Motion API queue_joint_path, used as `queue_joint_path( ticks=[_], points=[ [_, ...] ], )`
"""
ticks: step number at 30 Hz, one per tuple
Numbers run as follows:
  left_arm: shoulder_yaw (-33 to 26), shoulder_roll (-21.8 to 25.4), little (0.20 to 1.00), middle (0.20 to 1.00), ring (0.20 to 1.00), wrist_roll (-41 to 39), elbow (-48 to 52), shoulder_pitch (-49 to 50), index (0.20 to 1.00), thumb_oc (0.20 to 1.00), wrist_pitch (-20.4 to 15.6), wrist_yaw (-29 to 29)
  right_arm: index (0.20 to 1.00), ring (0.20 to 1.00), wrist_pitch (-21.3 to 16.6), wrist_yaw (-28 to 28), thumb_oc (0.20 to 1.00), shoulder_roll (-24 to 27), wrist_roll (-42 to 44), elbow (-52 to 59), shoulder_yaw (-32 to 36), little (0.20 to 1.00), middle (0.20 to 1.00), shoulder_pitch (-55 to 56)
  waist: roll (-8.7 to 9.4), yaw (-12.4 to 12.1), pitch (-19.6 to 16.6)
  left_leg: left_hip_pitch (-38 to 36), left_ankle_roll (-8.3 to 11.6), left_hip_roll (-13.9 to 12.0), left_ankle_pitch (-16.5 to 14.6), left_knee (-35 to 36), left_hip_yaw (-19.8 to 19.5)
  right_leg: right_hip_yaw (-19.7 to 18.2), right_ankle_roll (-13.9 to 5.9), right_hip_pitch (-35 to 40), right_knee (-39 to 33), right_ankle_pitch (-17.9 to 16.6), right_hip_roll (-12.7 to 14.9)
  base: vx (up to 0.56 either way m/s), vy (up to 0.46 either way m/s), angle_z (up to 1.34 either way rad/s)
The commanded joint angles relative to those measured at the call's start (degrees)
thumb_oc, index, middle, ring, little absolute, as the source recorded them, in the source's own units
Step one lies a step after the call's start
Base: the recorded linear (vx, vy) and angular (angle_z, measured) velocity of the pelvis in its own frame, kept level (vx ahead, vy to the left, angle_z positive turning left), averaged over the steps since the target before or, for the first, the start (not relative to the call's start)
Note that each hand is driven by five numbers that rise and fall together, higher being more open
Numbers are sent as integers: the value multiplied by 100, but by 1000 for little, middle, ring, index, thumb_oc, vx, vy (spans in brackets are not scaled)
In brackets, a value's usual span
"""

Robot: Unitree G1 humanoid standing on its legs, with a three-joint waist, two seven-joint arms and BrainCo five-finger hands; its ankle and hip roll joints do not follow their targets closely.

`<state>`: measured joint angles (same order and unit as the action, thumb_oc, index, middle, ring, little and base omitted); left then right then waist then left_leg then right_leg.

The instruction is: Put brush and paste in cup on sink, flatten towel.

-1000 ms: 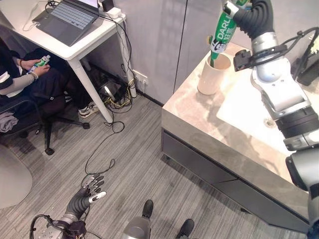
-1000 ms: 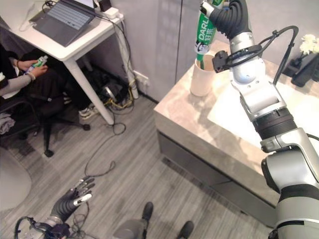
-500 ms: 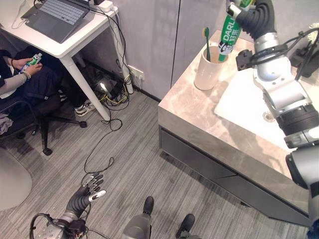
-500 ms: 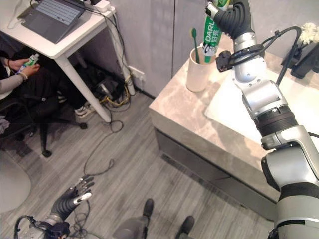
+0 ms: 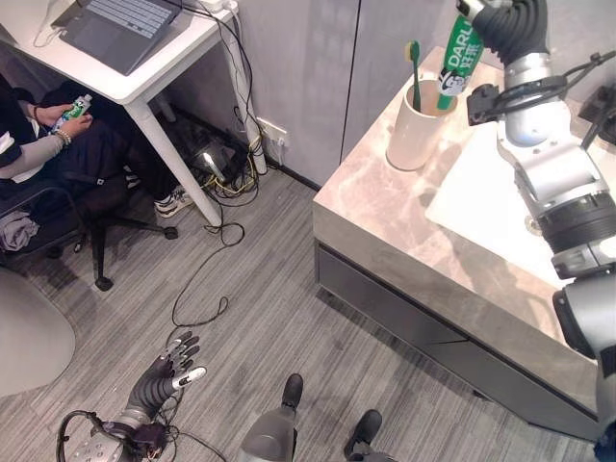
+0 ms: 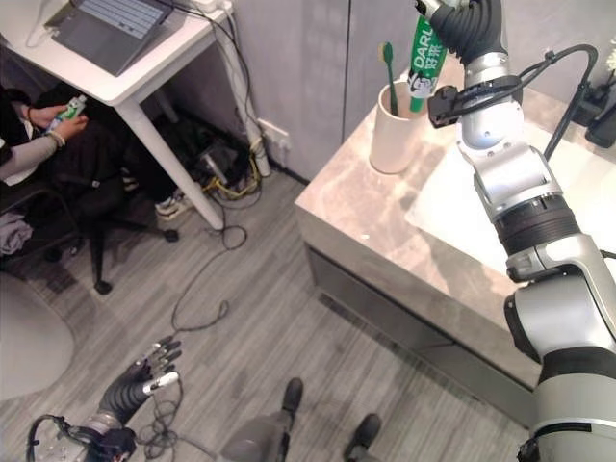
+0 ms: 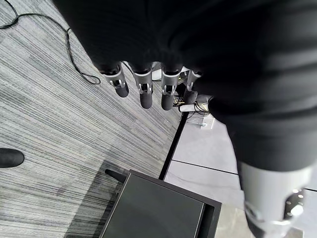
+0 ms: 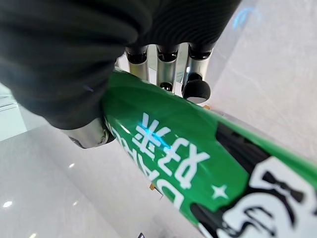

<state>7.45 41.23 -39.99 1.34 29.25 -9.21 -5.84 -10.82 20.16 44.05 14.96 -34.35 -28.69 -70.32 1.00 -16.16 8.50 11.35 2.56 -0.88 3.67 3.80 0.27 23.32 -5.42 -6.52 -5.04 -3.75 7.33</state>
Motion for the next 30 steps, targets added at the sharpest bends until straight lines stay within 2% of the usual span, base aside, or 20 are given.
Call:
queue_joint_path(
  ticks=[1, 14, 30],
  points=[
    [96, 177, 1000, 1000, 1000, 113, 192, 51, 1000, 1000, -249, 36, 200, 200, -213, 327, 200, 219, 18, 116, 44, 200, 200, -924, 332, -153, -113, 208, 358, -230, 288, 120, -195, 54, -860, 262, 4, -621, 917, 0, 0, 0],
    [272, 149, 1000, 1000, 1000, 333, -94, -194, 1000, 1000, -280, 125, 200, 200, -197, 714, 200, -55, -29, -238, 379, 200, 200, -1041, 297, -224, -89, 286, 357, -190, 288, 120, -288, 112, -869, 264, 4, -588, 911, 11, -2, 4],
    [385, 4, 1000, 1000, 1000, 445, -337, -338, 1000, 1000, -308, 242, 200, 200, -171, 824, 200, -284, 7, -360, 615, 200, 200, -797, 292, -228, -56, 300, 329, -158, 266, 120, -284, 96, -860, 239, 4, -612, 922, 1, 0, 0]
  ],
)
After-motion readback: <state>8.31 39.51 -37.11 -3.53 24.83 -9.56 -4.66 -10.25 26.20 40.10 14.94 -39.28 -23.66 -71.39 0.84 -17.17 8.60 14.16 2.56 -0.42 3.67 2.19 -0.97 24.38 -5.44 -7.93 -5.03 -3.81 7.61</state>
